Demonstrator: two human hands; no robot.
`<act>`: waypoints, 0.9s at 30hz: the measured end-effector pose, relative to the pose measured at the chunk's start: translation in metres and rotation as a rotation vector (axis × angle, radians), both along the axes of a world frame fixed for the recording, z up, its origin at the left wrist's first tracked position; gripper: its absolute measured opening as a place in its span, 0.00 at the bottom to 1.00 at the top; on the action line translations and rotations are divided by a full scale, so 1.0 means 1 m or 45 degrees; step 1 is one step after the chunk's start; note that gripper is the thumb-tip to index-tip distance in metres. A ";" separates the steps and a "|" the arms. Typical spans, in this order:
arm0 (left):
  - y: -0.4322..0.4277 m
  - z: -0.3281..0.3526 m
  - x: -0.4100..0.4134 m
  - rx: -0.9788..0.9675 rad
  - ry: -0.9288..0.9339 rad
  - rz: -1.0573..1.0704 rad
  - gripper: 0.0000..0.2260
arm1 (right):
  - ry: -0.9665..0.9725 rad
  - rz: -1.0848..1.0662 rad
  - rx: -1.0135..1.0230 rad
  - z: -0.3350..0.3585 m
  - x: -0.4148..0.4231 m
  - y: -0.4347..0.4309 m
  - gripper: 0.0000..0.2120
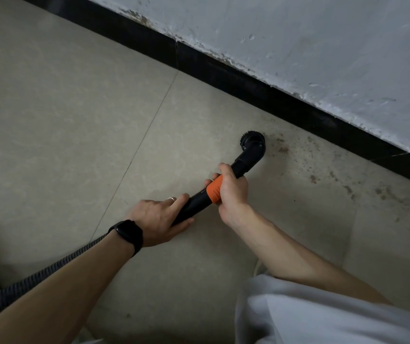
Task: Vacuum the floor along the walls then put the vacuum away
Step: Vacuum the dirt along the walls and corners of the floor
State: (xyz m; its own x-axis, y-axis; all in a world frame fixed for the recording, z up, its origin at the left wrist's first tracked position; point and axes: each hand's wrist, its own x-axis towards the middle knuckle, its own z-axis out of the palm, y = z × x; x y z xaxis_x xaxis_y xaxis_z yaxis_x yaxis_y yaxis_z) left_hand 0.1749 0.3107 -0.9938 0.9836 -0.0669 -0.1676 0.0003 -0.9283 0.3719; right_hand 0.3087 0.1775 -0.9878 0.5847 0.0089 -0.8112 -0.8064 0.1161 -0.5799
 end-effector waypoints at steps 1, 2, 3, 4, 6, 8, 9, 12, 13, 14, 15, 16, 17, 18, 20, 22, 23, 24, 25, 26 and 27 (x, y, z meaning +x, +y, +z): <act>0.000 0.000 0.001 -0.002 0.002 0.004 0.24 | -0.002 -0.001 0.000 0.000 0.001 0.000 0.08; 0.001 0.000 0.003 -0.003 0.006 0.009 0.24 | -0.005 0.001 -0.003 0.000 0.003 0.001 0.08; 0.001 0.000 0.004 -0.007 0.009 0.016 0.23 | -0.008 0.003 -0.007 0.000 0.004 0.001 0.08; 0.001 0.000 0.005 -0.012 0.014 0.022 0.23 | -0.011 0.004 -0.012 0.000 0.006 0.002 0.08; 0.001 -0.001 0.007 -0.019 0.037 0.032 0.24 | -0.014 -0.001 -0.018 0.000 0.009 0.003 0.08; 0.002 -0.002 0.010 -0.021 0.056 0.046 0.25 | -0.017 -0.006 -0.018 -0.001 0.012 0.004 0.09; 0.003 -0.003 0.012 -0.020 0.065 0.052 0.25 | -0.020 -0.007 -0.014 -0.001 0.014 0.005 0.10; 0.003 -0.005 0.017 -0.015 0.082 0.061 0.26 | -0.038 0.004 -0.010 -0.003 0.019 0.006 0.11; 0.003 -0.006 0.019 -0.018 0.085 0.069 0.26 | -0.047 0.008 -0.012 -0.003 0.021 0.006 0.11; 0.003 -0.006 0.021 -0.019 0.088 0.078 0.26 | -0.056 0.009 -0.013 -0.003 0.024 0.006 0.10; 0.003 -0.006 0.023 -0.017 0.088 0.086 0.26 | -0.064 0.009 -0.013 -0.004 0.026 0.007 0.10; 0.003 -0.006 0.026 -0.015 0.087 0.095 0.26 | -0.069 0.007 -0.011 -0.004 0.029 0.007 0.10; 0.003 -0.007 0.028 -0.016 0.085 0.103 0.26 | -0.073 0.005 -0.011 -0.004 0.032 0.008 0.09; 0.003 -0.007 0.030 -0.021 0.085 0.110 0.26 | -0.077 0.004 -0.013 -0.004 0.034 0.008 0.09; 0.002 -0.008 0.034 -0.031 0.080 0.122 0.26 | -0.086 0.006 -0.023 -0.004 0.039 0.008 0.09; 0.001 -0.008 0.039 -0.026 0.064 0.130 0.25 | -0.093 0.011 -0.029 -0.005 0.044 0.007 0.10; 0.000 -0.008 0.041 -0.024 0.060 0.133 0.25 | -0.096 0.014 -0.031 -0.005 0.047 0.007 0.10; 0.000 -0.008 0.043 -0.026 0.058 0.136 0.25 | -0.097 0.016 -0.032 -0.005 0.049 0.007 0.11; 0.000 -0.008 0.046 -0.028 0.055 0.140 0.25 | -0.099 0.018 -0.032 -0.005 0.052 0.006 0.10; -0.001 -0.008 0.049 -0.028 0.054 0.145 0.25 | -0.102 0.019 -0.032 -0.006 0.055 0.006 0.10; 0.000 -0.007 0.052 -0.028 0.056 0.145 0.25 | -0.106 0.016 -0.033 -0.005 0.058 0.006 0.09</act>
